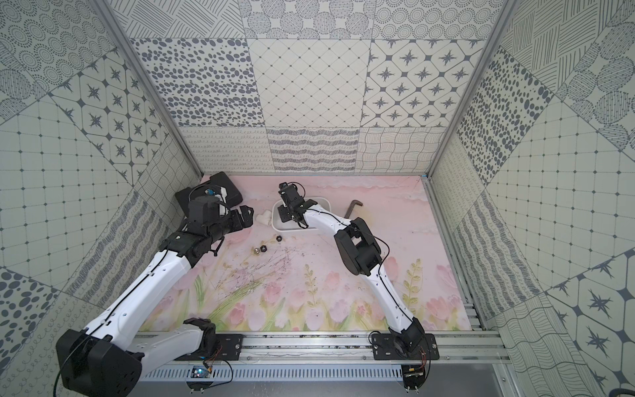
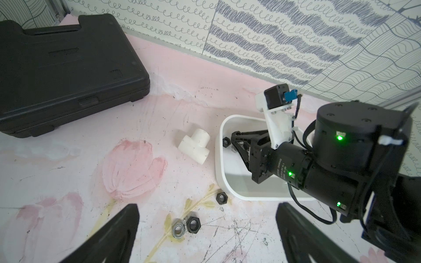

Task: Put the nuts on the desktop into the storage box
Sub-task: Place the nut in the storage box, then pick up the nut from the center of the board.

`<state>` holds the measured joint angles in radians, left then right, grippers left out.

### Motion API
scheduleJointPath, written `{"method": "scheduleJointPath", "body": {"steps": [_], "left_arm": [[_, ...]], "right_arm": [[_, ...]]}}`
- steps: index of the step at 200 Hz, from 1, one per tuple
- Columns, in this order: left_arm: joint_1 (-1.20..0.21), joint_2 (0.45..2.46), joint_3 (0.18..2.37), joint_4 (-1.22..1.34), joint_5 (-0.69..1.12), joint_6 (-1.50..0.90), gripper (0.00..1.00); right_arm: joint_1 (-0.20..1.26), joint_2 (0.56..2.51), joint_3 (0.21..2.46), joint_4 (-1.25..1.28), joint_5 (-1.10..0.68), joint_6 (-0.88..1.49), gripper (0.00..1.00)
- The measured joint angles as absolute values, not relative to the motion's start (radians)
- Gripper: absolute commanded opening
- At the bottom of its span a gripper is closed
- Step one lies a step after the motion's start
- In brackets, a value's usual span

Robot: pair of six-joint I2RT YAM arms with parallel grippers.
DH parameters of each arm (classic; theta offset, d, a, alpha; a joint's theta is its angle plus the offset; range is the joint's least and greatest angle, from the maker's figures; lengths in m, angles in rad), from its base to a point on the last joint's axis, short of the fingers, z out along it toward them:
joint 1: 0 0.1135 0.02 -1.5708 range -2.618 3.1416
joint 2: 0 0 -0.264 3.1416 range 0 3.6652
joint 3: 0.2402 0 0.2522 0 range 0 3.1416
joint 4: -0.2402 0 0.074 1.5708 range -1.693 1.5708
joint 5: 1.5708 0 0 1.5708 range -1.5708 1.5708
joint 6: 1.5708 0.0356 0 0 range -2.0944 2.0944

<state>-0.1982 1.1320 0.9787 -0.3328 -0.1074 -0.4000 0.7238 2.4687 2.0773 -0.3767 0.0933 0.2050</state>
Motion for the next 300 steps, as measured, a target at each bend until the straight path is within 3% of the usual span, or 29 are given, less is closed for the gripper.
{"method": "scheduleJointPath", "body": {"steps": [35, 81, 132, 168, 233, 300], "left_arm": [[-0.198, 1.132, 0.979, -0.333, -0.108, -0.4, 0.99], [-0.198, 1.132, 0.979, -0.333, -0.108, -0.4, 0.99], [-0.198, 1.133, 0.979, -0.333, -0.108, -0.4, 0.99], [-0.198, 1.133, 0.979, -0.333, -0.108, -0.4, 0.99], [-0.198, 1.133, 0.979, -0.333, -0.108, -0.4, 0.99], [-0.198, 1.133, 0.979, -0.333, -0.108, -0.4, 0.99]], "right_arm": [[0.717, 2.508, 2.147, -0.439, 0.089, 0.205, 0.29], [0.712, 2.58, 2.267, -0.519, 0.076, 0.203, 0.46], [0.712, 2.576, 2.265, -0.532, 0.081, 0.194, 0.47], [0.728, 2.457, 2.073, -0.489, 0.096, 0.168, 0.48], [0.876, 2.051, 1.589, -0.291, 0.042, 0.139, 0.49], [0.991, 2.117, 1.524, -0.236, 0.001, 0.158, 0.49]]}}
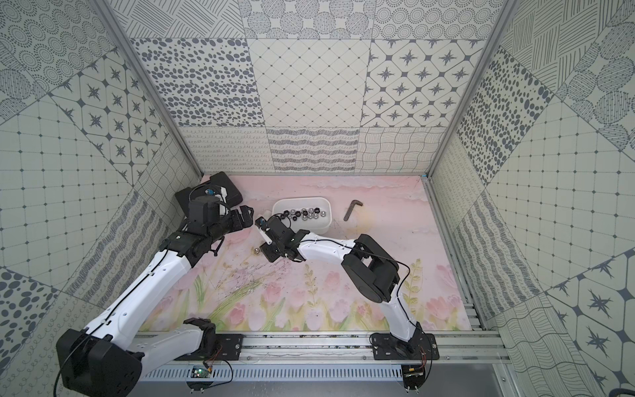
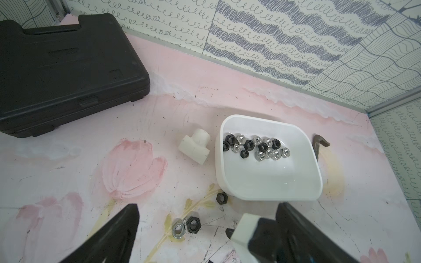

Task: Put the nuts on the desktop into the storage box
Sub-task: Pick up the nut from the center of the board.

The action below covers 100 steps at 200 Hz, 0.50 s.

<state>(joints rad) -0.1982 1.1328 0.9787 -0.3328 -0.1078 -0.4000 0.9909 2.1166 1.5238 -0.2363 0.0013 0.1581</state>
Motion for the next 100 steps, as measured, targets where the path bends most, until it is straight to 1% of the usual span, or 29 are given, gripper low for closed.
{"method": "scheduleJointPath", "body": {"steps": [40, 100], "left_arm": [[-0.198, 1.131, 0.979, -0.333, -0.108, -0.4, 0.99], [-0.198, 1.131, 0.979, -0.333, -0.108, -0.4, 0.99]], "right_arm": [[0.993, 2.221, 1.594, -0.25, 0.01, 0.17, 0.5], [0.993, 2.271, 1.68, -0.266, 0.023, 0.168, 0.5]]}}
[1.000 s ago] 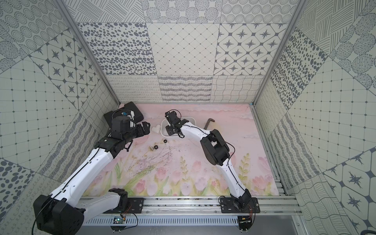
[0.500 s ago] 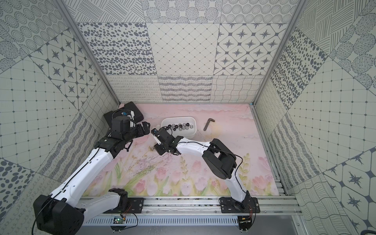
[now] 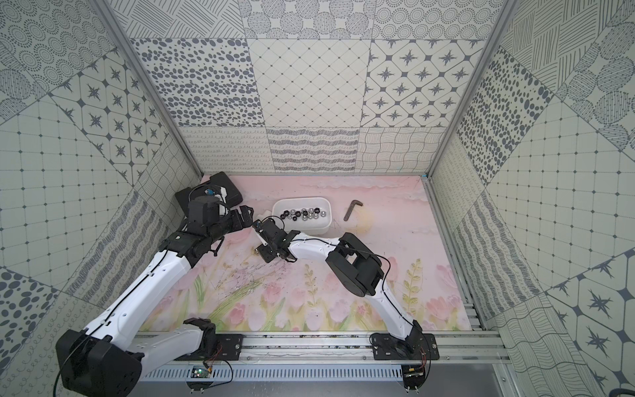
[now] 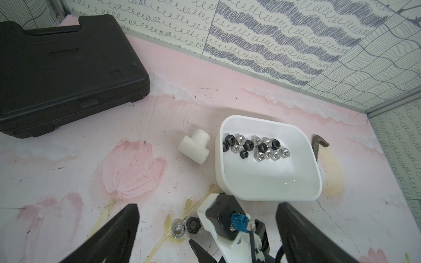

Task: Put the nuts on the desktop into the storage box
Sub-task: Pick up the nut from the center of the board.

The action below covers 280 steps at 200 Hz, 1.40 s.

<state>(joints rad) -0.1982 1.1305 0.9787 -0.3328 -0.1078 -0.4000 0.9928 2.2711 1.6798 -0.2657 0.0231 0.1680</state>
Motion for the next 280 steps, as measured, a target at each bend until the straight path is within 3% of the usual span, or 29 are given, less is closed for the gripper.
{"method": "scheduleJointPath", "body": {"steps": [45, 127, 163, 223, 280], "left_arm": [[-0.198, 1.131, 0.979, -0.333, -0.108, -0.4, 0.99], [-0.198, 1.131, 0.979, -0.333, -0.108, -0.4, 0.99], [-0.198, 1.131, 0.979, -0.333, -0.108, -0.4, 0.99], [-0.198, 1.131, 0.979, -0.333, -0.108, -0.4, 0.99], [-0.198, 1.131, 0.979, -0.333, -0.108, -0.4, 0.99]], "right_arm": [[0.998, 2.329, 1.745, -0.281, 0.023, 0.164, 0.46], [1.003, 2.342, 1.759, -0.279, 0.022, 0.167, 0.18], [1.005, 2.271, 1.642, -0.235, 0.017, 0.173, 0.16], [0.992, 1.982, 1.393, -0.098, 0.064, 0.192, 0.16], [0.829, 1.93, 1.465, -0.1, 0.087, 0.229, 0.17]]}}
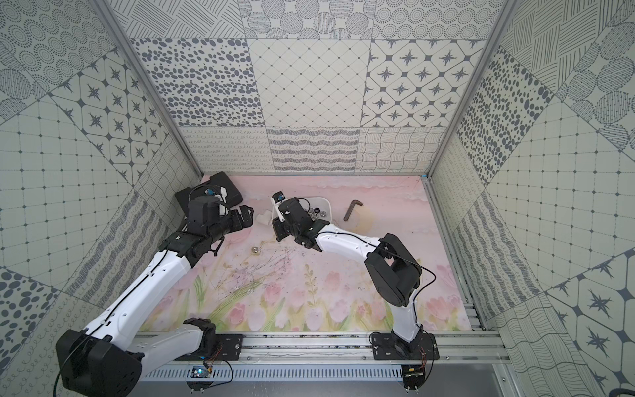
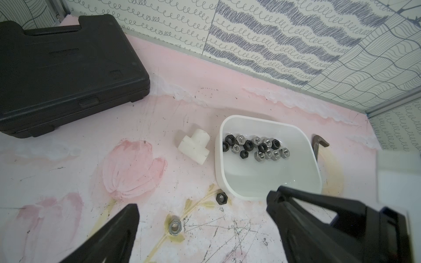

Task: Put the nuts on the desktop into the storage box
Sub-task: Pick up the nut from the center of the board, then place the nut in the storage box.

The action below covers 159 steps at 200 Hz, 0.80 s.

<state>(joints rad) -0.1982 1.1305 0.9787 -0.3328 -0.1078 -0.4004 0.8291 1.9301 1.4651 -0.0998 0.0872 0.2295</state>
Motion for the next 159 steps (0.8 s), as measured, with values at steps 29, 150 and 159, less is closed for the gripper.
{"method": "scheduleJointPath", "body": {"steps": [29, 150, 159], "left_arm": [[-0.198, 1.131, 0.979, -0.333, -0.108, -0.4, 0.99], [-0.198, 1.131, 0.979, -0.333, -0.108, -0.4, 0.99], [-0.198, 1.131, 0.979, -0.333, -0.108, -0.4, 0.99]], "right_arm": [[0.744, 2.008, 1.573, -0.167, 0.102, 0.236, 0.16], [0.712, 2.35, 1.906, -0.362, 0.144, 0.202, 0.18], [0.712, 2.359, 1.916, -0.368, 0.149, 0.199, 0.18]]}}
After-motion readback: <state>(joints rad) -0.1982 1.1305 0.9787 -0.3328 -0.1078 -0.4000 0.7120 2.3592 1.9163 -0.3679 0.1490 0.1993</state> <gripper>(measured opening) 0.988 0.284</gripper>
